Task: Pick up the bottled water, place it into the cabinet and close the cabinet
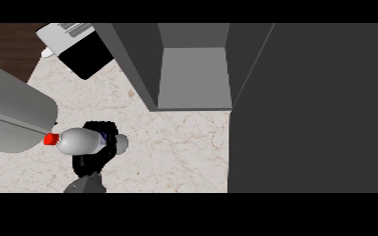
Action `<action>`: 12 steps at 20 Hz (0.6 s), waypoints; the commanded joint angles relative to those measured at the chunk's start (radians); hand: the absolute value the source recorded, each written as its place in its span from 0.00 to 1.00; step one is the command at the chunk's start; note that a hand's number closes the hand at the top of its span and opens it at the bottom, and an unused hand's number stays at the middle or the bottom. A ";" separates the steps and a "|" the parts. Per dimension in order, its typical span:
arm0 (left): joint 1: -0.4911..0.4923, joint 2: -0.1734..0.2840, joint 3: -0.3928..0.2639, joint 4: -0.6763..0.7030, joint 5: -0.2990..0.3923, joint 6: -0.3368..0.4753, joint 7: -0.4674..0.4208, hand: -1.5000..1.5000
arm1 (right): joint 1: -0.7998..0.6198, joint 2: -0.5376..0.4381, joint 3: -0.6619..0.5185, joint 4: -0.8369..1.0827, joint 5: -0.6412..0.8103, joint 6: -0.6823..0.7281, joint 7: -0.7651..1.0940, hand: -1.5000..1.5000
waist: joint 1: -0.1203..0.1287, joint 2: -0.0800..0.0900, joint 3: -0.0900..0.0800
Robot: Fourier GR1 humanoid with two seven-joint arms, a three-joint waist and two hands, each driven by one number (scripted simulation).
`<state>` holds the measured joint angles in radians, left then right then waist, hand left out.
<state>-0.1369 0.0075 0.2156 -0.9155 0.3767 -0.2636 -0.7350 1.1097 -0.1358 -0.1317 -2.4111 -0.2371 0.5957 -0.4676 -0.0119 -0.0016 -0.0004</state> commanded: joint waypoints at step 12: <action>-0.006 -0.008 -0.451 -0.475 0.035 0.333 0.239 1.00 | -0.006 -0.003 -0.004 -0.185 -0.100 -0.045 0.113 0.00 | 0.015 0.000 0.000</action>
<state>-0.1216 0.0005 -0.1187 -1.2744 0.3901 -0.0404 -0.5569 1.0887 -0.1384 -0.1406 -2.4147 -0.2440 0.5869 -0.4553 -0.0020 -0.0041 -0.0001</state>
